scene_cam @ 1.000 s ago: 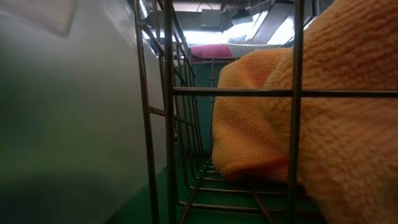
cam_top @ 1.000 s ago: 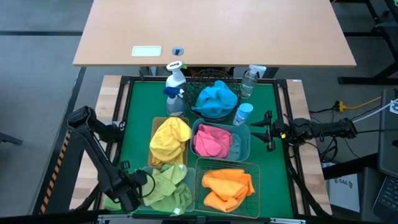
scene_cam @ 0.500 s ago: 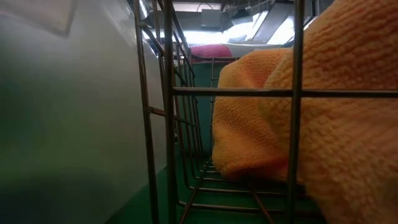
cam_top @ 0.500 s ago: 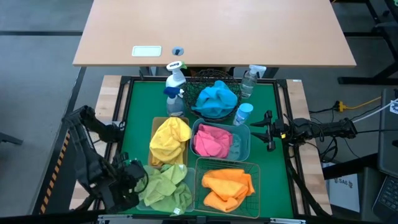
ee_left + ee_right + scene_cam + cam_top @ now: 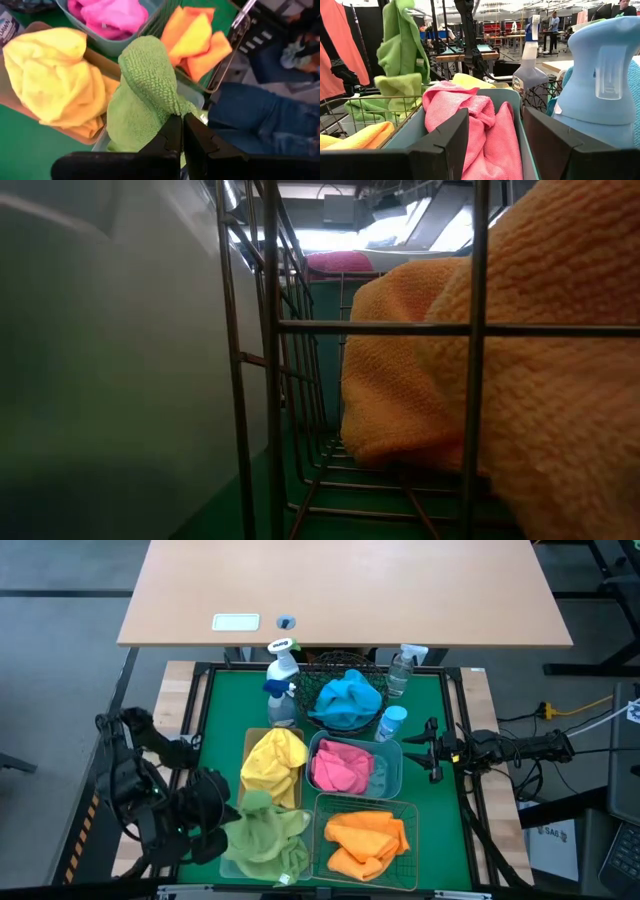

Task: Sort microfiber towel by color & place in baskets
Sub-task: Put the green towel into the white bin, then return to Home Position

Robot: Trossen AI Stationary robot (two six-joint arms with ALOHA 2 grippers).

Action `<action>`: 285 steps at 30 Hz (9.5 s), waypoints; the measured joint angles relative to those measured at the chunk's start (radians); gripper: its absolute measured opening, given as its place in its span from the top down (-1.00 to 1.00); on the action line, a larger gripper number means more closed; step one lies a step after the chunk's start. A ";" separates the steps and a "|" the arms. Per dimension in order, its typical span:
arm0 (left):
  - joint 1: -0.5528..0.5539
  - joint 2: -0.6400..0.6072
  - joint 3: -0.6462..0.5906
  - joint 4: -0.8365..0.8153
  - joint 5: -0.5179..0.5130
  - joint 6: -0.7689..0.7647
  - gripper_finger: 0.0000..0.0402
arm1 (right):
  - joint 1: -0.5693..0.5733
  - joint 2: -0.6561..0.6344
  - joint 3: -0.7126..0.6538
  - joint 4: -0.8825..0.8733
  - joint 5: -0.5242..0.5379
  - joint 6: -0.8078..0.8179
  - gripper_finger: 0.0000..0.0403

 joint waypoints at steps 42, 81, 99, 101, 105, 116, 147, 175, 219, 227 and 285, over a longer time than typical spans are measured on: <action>0.065 0.000 -0.909 0.835 0.184 0.234 1.00 | 0.000 0.000 0.000 0.000 0.001 0.000 0.06; 0.182 0.000 -1.027 0.860 0.469 0.250 0.43 | 0.000 0.000 0.000 0.000 0.001 0.000 0.06; 0.187 -0.208 -1.008 0.854 0.403 0.219 0.44 | 0.000 0.000 0.000 0.000 0.000 0.000 0.06; 0.187 -0.238 -1.008 0.854 0.386 0.218 0.44 | 0.000 0.000 0.000 0.000 0.000 0.000 0.06; 0.187 -0.293 -1.008 0.855 0.378 0.217 0.44 | 0.000 0.000 0.000 0.000 0.000 0.000 0.06; 0.237 -0.442 -1.007 0.877 0.188 0.361 0.44 | 0.000 0.000 0.000 0.000 0.000 0.000 0.06; 1.000 -0.819 -1.007 1.091 0.523 1.346 0.44 | 0.000 0.000 0.000 0.000 0.001 0.000 0.06; 1.097 -0.971 -1.063 0.976 0.661 1.465 0.44 | 0.000 0.000 0.000 0.000 0.001 0.000 0.06; 1.097 -1.653 -2.006 1.605 0.548 1.278 0.44 | 0.000 0.000 0.000 0.000 0.001 0.000 0.06; 1.097 -1.652 -2.111 1.772 0.575 1.236 0.44 | 0.000 0.000 0.000 0.000 0.000 0.000 0.06; 0.925 -1.635 -2.111 1.586 0.490 1.518 0.44 | 0.000 0.000 0.000 0.000 0.001 0.000 0.06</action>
